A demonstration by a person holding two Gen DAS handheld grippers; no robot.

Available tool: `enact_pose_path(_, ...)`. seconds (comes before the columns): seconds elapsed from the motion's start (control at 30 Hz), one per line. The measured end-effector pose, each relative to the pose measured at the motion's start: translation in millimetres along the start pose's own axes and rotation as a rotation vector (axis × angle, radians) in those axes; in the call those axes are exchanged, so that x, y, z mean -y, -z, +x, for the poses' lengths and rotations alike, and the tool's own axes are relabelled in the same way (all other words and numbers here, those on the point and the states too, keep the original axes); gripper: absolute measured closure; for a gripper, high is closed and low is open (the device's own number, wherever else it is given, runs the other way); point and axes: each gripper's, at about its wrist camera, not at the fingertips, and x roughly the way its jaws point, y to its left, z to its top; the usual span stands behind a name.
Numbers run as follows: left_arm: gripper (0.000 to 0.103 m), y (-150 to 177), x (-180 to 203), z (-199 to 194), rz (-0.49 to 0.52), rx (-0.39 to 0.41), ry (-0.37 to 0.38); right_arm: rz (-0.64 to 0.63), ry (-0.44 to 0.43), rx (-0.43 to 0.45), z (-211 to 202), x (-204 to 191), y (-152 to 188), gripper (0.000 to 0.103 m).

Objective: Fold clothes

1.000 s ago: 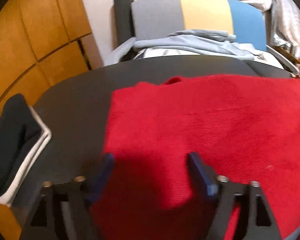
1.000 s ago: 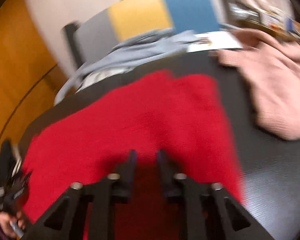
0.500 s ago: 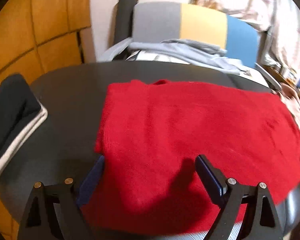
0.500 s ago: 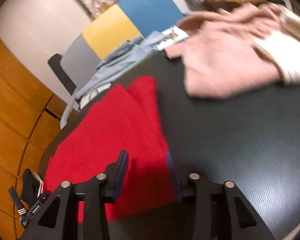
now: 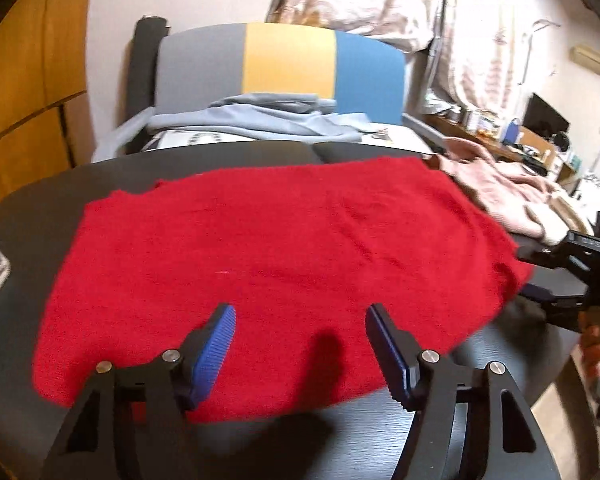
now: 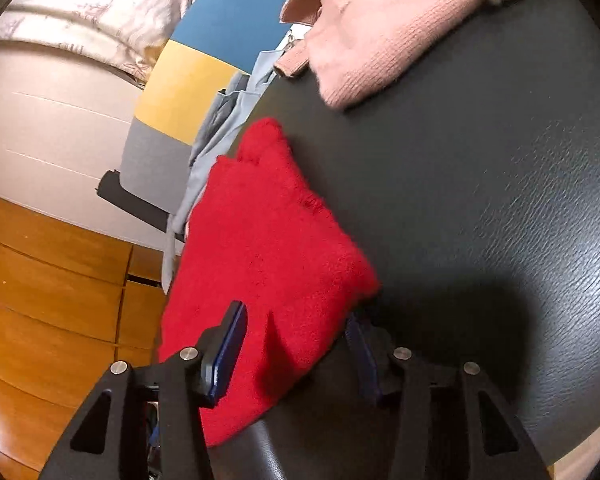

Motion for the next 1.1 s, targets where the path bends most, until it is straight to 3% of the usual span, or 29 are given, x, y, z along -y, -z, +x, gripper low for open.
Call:
enact_pose_path(0.07,0.036,4.1,9.4,5.9,0.01,-0.028,0.017,0.004,-0.006,0.006,4.7,-2.6,-1.4,0.052)
enact_pose_path(0.1,0.044,5.2,11.7,9.7,0.011,-0.042,0.025,0.016,-0.011,0.013,7.4,-3.4,-2.6,0.052)
enact_pose_path(0.2,0.054,10.5,17.1,21.1,-0.006,-0.084,0.028,0.043,-0.014,0.04,16.8,-6.1,-5.6,0.052)
enact_pose_path(0.3,0.055,16.8,21.7,29.0,0.026,-0.088,0.002,0.051,0.016,0.069,26.6,-14.1,-6.8,0.052)
enact_pose_path(0.4,0.055,19.6,27.5,30.6,0.07,-0.073,-0.015,0.086,-0.011,0.083,35.0,-18.1,-6.3,0.054)
enact_pose_path(0.43,0.055,20.0,28.0,30.8,0.067,-0.072,-0.016,0.1,-0.016,0.081,38.4,-16.9,-6.2,0.063)
enact_pose_path(0.47,0.055,20.1,27.6,31.0,0.061,-0.072,-0.013,0.119,-0.01,0.078,42.5,-14.1,-6.2,0.082)
enact_pose_path(0.5,0.055,20.0,27.2,31.2,0.055,-0.072,-0.011,0.144,-0.007,0.072,46.6,-10.2,-5.9,0.088)
enact_pose_path(0.73,0.055,23.0,28.0,25.4,0.06,-0.081,0.001,0.324,-0.169,0.078,35.3,20.0,-4.4,0.091)
enact_pose_path(0.97,0.055,27.2,28.2,7.1,0.054,-0.123,0.069,0.33,-0.145,0.145,-11.4,26.1,3.9,0.095)
enact_pose_path(1.1,0.055,19.7,-4.2,-10.4,-0.095,-0.119,0.078,0.313,-0.146,0.153,-16.2,21.2,-2.5,0.095)
